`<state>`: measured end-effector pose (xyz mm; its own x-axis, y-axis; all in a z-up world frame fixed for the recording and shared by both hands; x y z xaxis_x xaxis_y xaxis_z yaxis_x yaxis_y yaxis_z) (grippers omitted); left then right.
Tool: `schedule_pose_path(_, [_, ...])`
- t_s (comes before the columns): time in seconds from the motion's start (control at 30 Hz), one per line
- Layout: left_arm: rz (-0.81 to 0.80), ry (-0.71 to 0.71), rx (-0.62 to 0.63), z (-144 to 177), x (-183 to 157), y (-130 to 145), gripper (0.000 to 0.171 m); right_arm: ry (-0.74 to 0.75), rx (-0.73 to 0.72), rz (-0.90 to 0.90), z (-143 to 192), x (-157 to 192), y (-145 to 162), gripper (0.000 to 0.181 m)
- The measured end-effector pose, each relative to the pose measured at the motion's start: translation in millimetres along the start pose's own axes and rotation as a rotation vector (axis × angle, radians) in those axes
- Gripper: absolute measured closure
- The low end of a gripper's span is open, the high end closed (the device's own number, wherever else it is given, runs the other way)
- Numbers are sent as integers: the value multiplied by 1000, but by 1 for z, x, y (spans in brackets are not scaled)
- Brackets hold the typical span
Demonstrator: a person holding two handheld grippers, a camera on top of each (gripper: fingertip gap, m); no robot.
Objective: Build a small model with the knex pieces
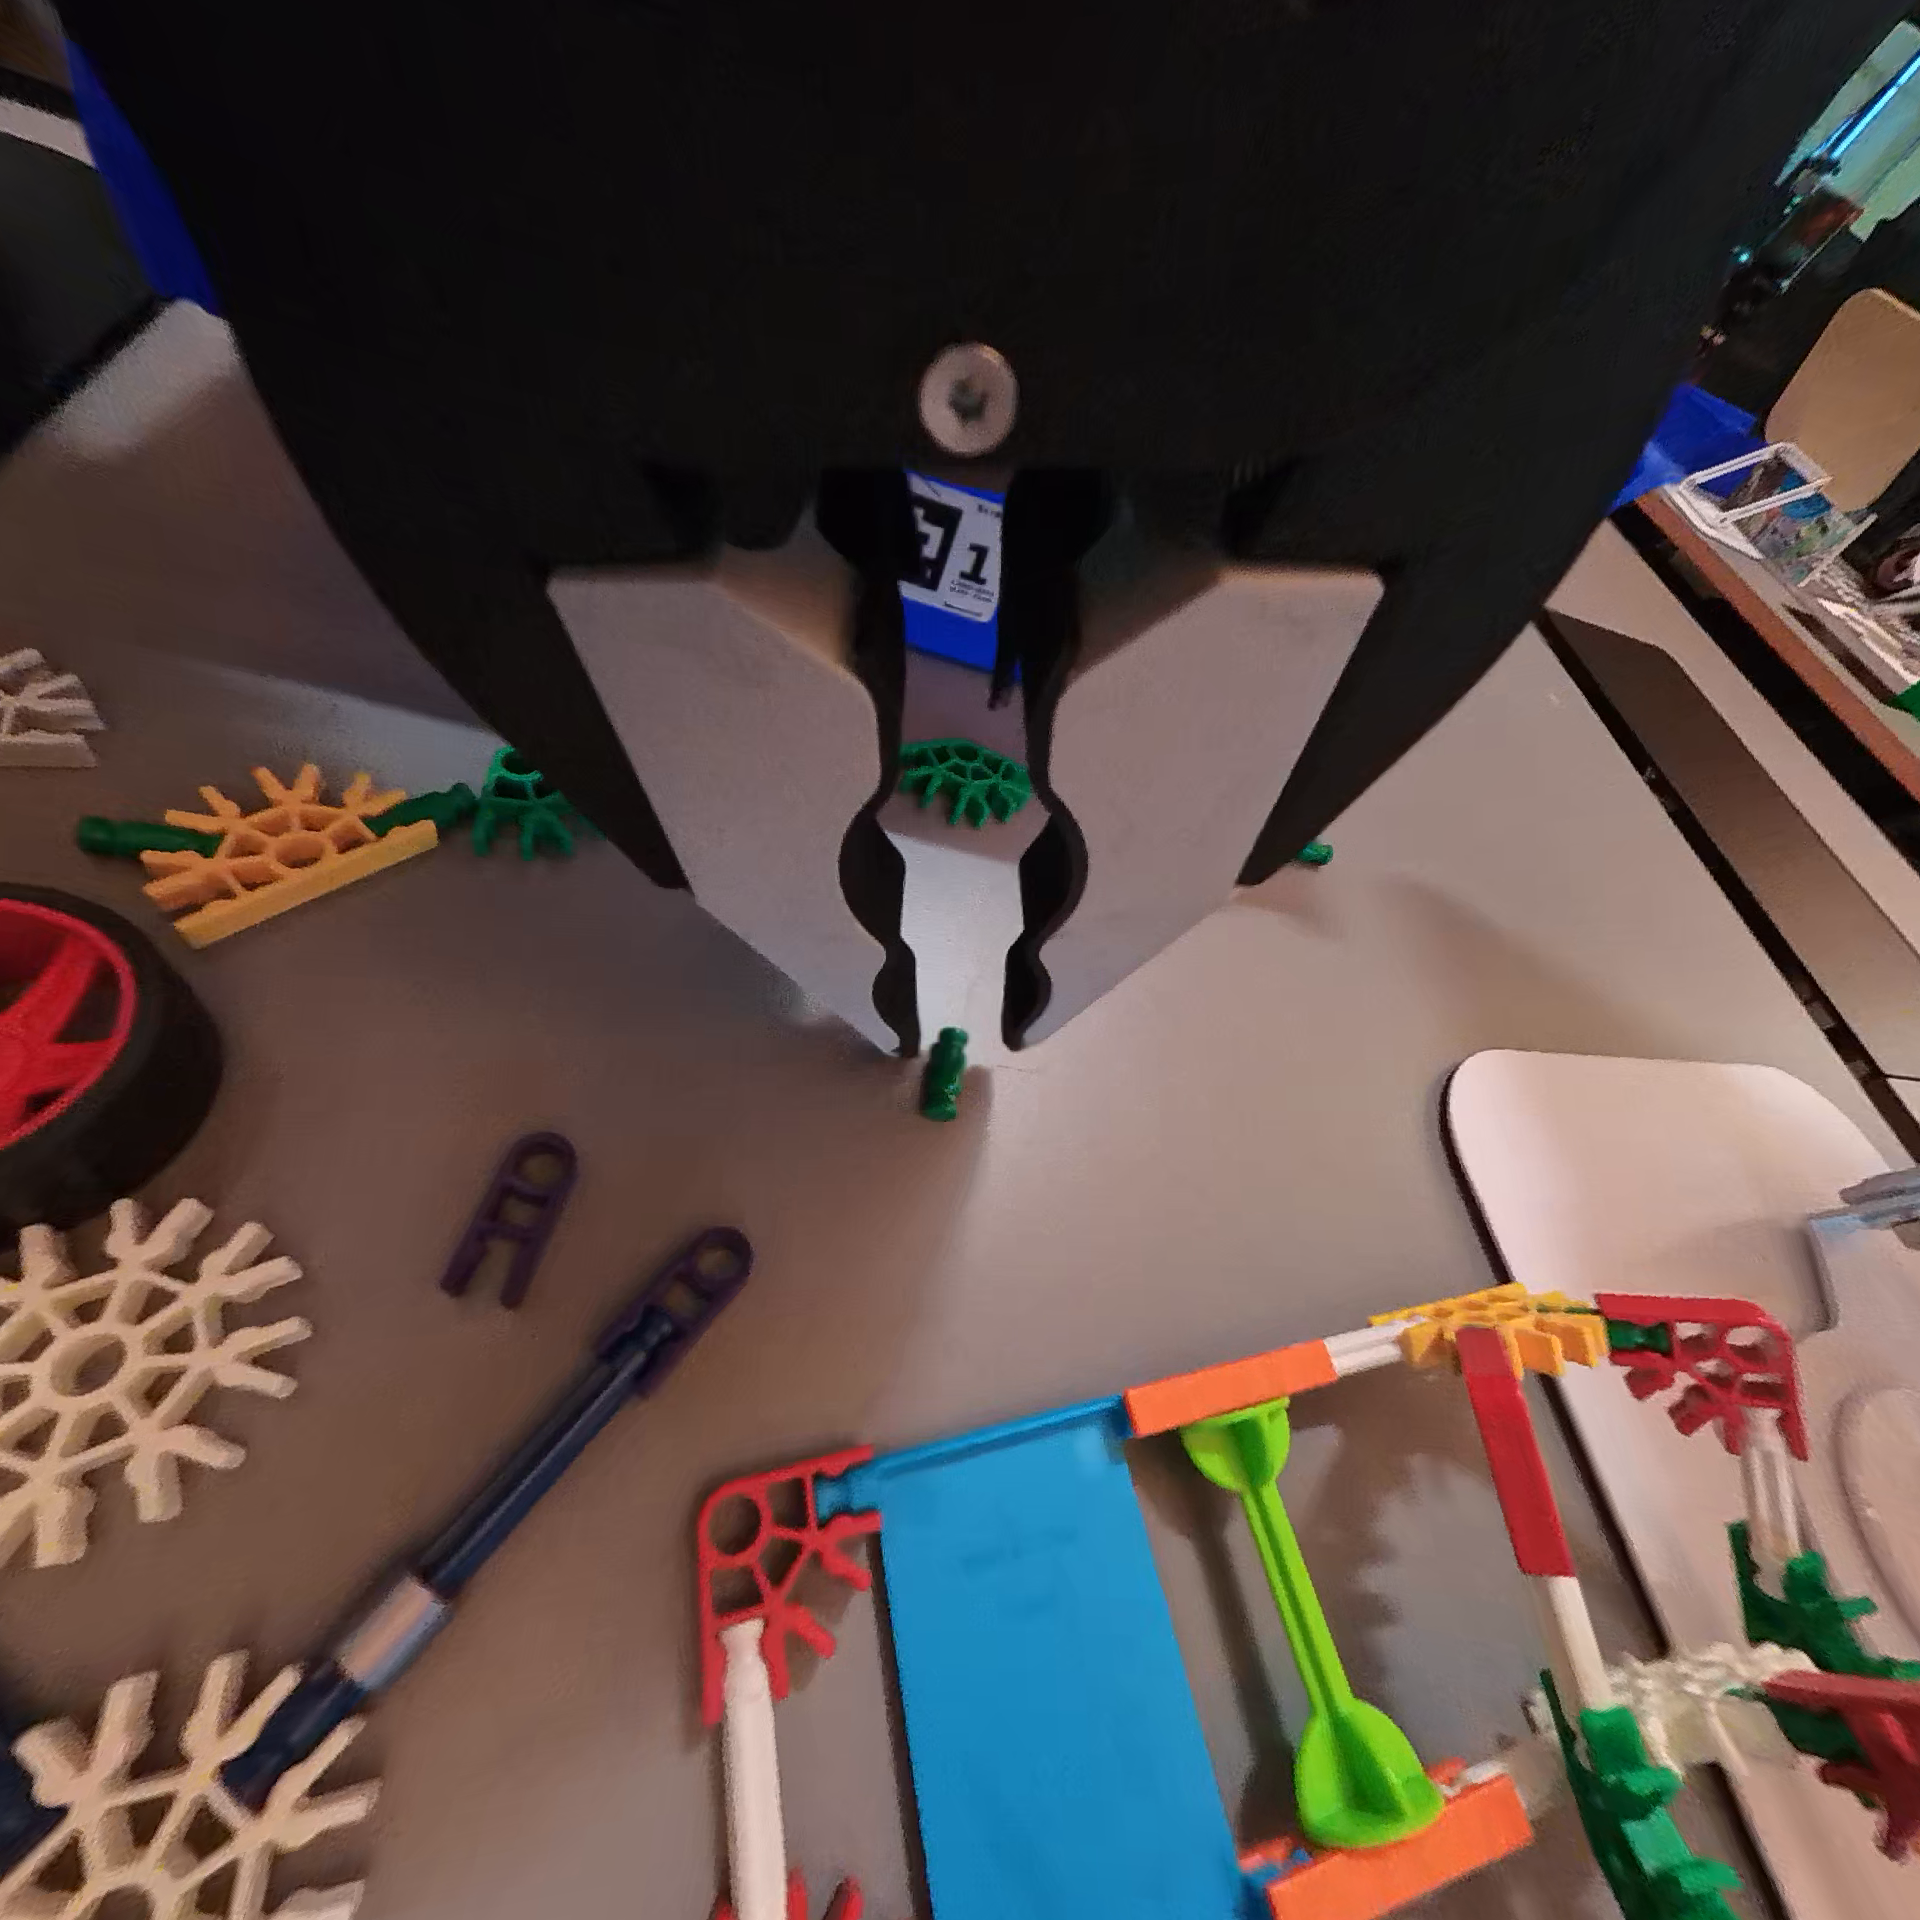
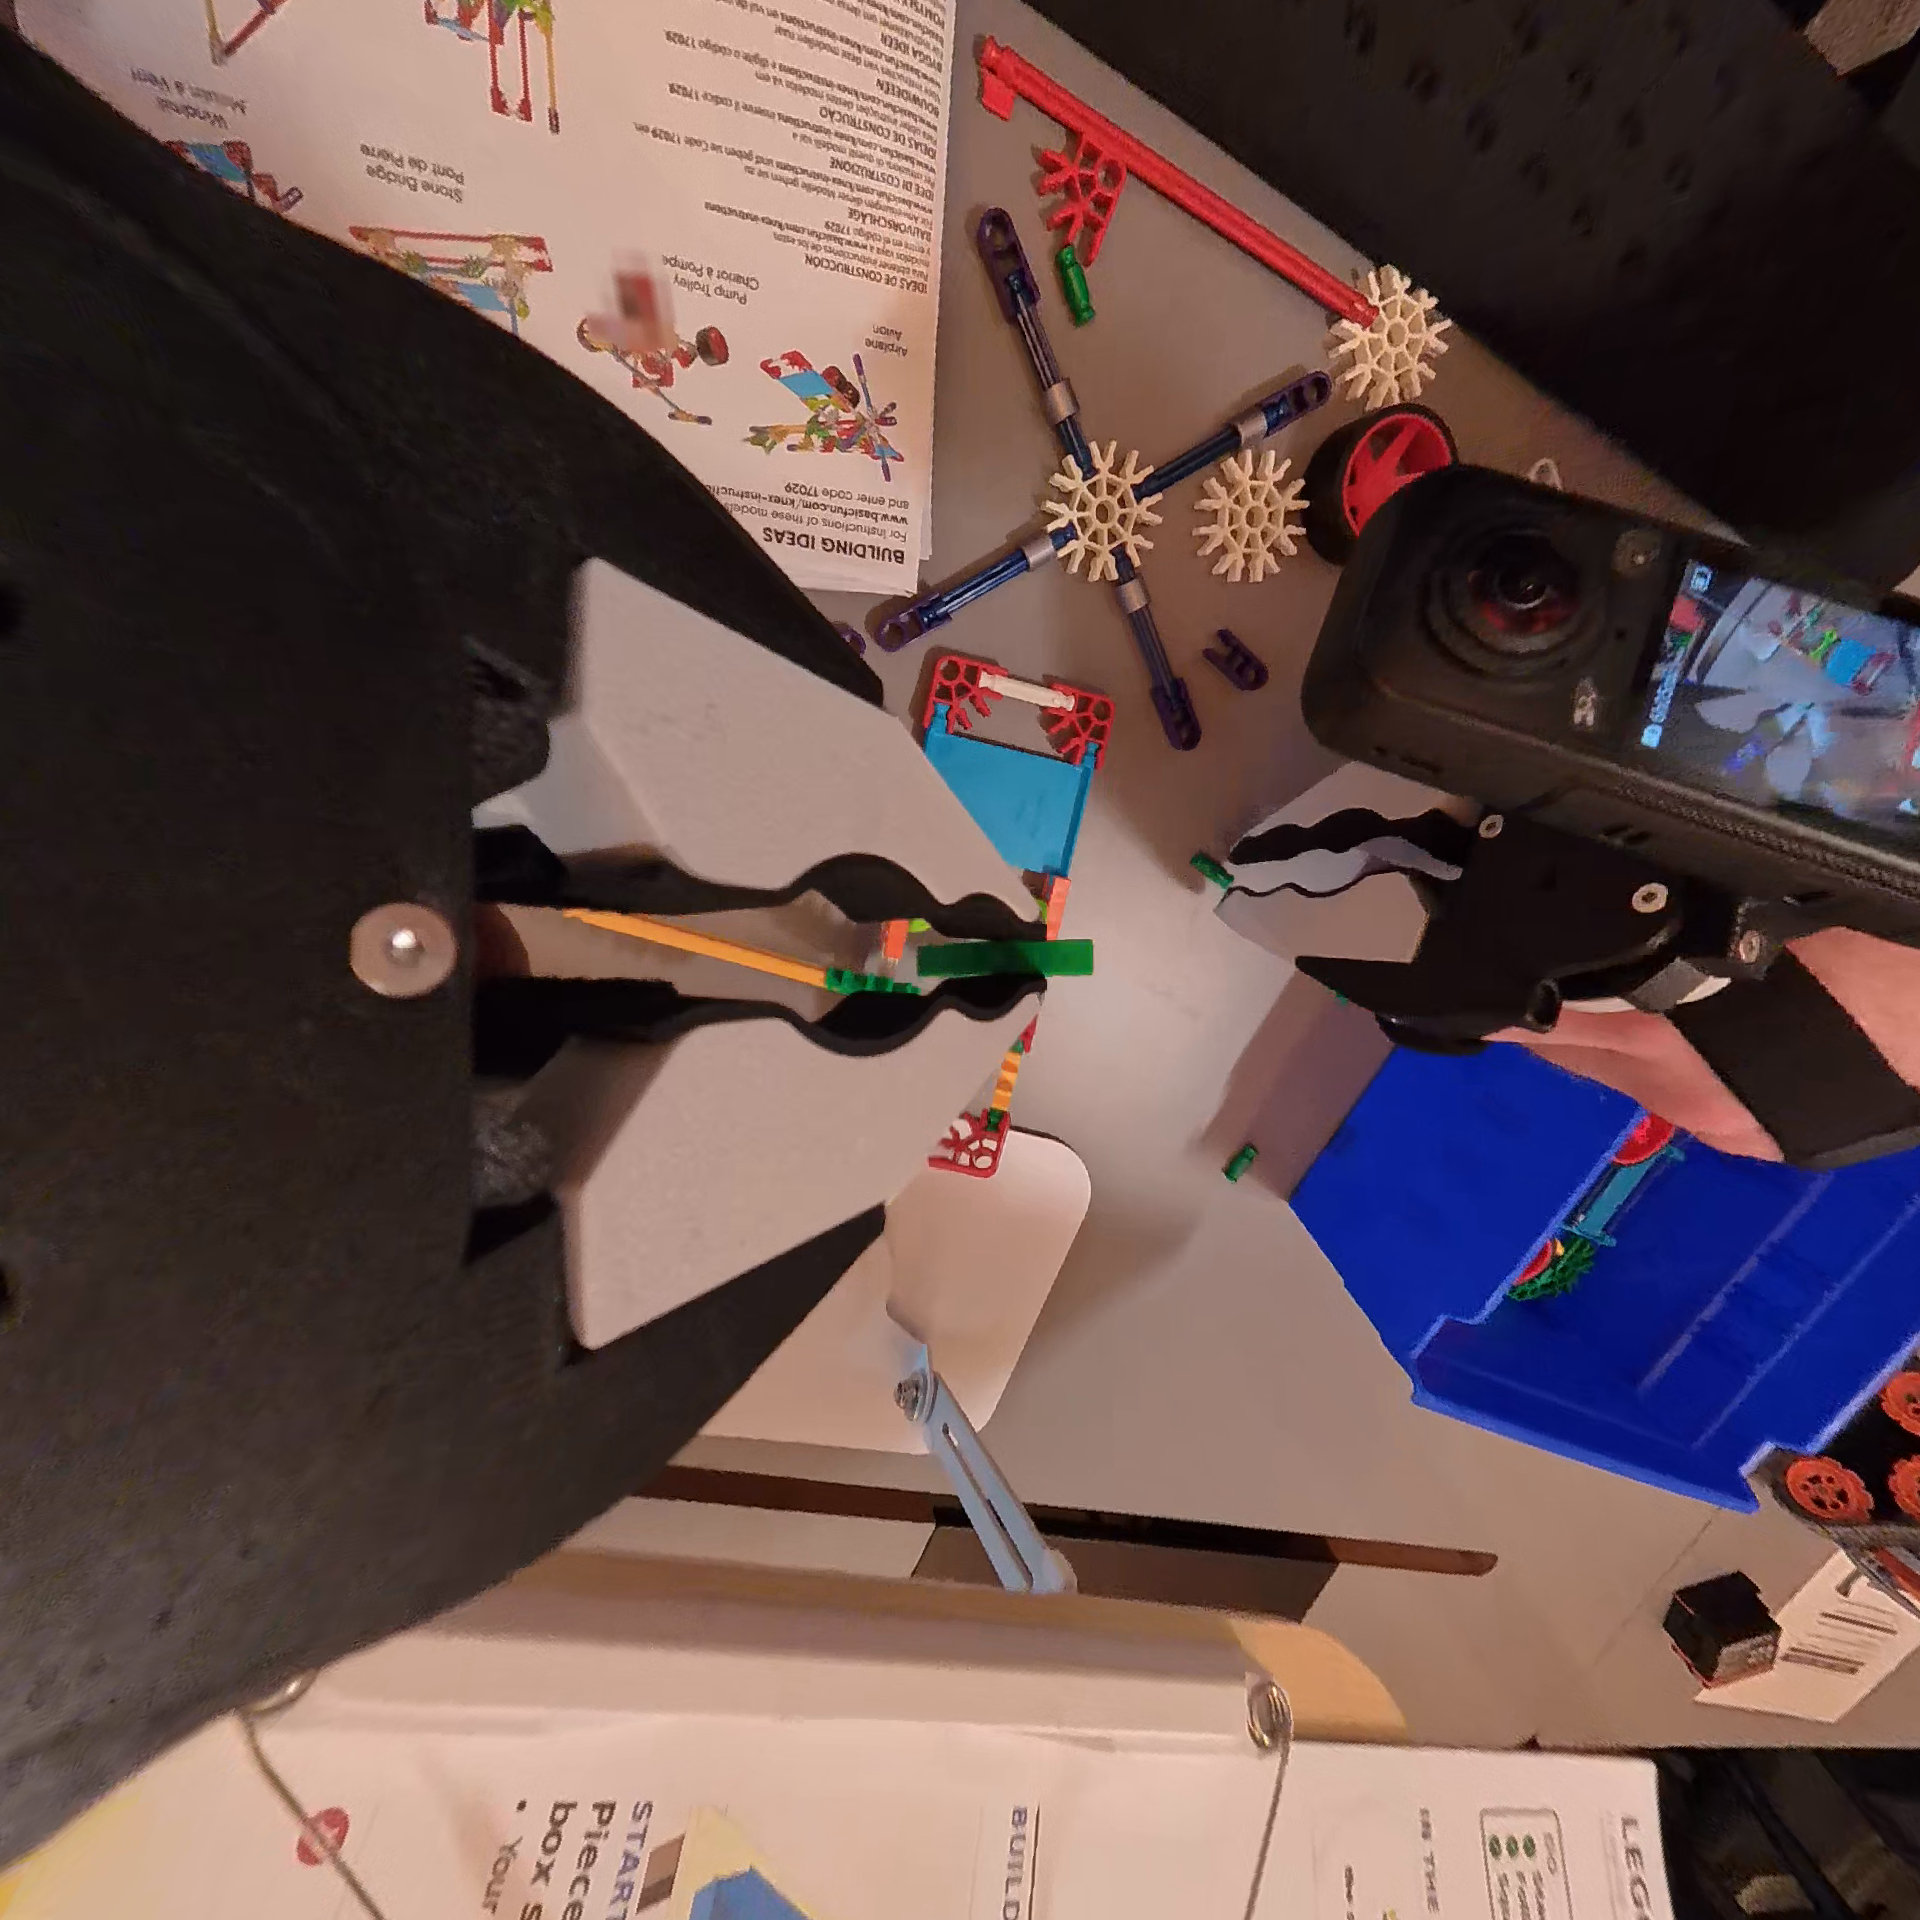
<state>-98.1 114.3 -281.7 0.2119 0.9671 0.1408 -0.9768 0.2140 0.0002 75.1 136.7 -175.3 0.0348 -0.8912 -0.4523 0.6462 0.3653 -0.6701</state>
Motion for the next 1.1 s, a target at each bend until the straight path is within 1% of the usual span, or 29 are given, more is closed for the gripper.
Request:
schedule_pose_path(0.07, [3,19,0,-3,-1,1,161,-23,6,-10,-5,2,1,178])
schedule_pose_path(0.1, [7,5,-5,0,0,2,156,-42,6,-18,-7,4,1,178])
schedule_pose_path(0.13, [16,-10,-21,4,1,3,155,-59,1,-25,-10,6,1,177])
schedule_pose_path(0.2, [41,-34,-91,19,1,3,154,-89,-9,-53,-16,9,-2,177])
schedule_pose_path(0.27, [60,-73,-210,36,0,-1,154,-115,-13,-92,-24,11,-5,178])
schedule_pose_path(0.33, [93,-133,-423,57,1,-11,155,-146,-17,-128,-35,15,-7,178])
schedule_pose_path(0.37, [100,-140,-519,67,-1,-14,156,-162,-18,-139,-41,17,-8,178])
schedule_pose_path(0.4, [104,-134,-574,74,-3,-16,156,-169,-5,-145,-47,20,-7,178])
schedule_pose_path(0.47, [100,-158,-635,83,-6,-16,156,-176,21,-144,-59,24,-6,178])
schedule_pose_path(0.53, [107,-159,-647,83,-9,-17,157,-192,13,-147,-67,29,-8,178])
schedule_pose_path(0.63, [100,-150,-617,75,-13,-17,160,-201,-19,-163,-74,32,-14,178])
schedule_pose_path(0.73, [117,-153,-593,70,-13,-14,165,-188,-18,-176,-79,32,-14,178])
schedule_pose_path(0.9, [166,-83,-634,70,-8,-7,169,-187,-45,-205,-82,30,-14,178])
schedule_pose_path(0.97, [183,-80,-650,73,-4,-4,168,-159,-61,-211,-81,27,-15,177])
schedule_pose_path(1.1, [244,-28,-681,80,2,1,169,-108,-91,-198,-77,22,-17,175])
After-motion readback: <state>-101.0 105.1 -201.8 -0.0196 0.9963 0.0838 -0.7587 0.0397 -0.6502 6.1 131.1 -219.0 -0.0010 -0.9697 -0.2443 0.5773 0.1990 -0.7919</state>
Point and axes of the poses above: each gripper's, where its closed fingertips meet, z back along the fingers, y out of its underside, x = y × z across the jaws, the point moved 8 cm from there along z, back along the fingers, and after that the axes turned 11 degrees about y, right-handed, at the moved point
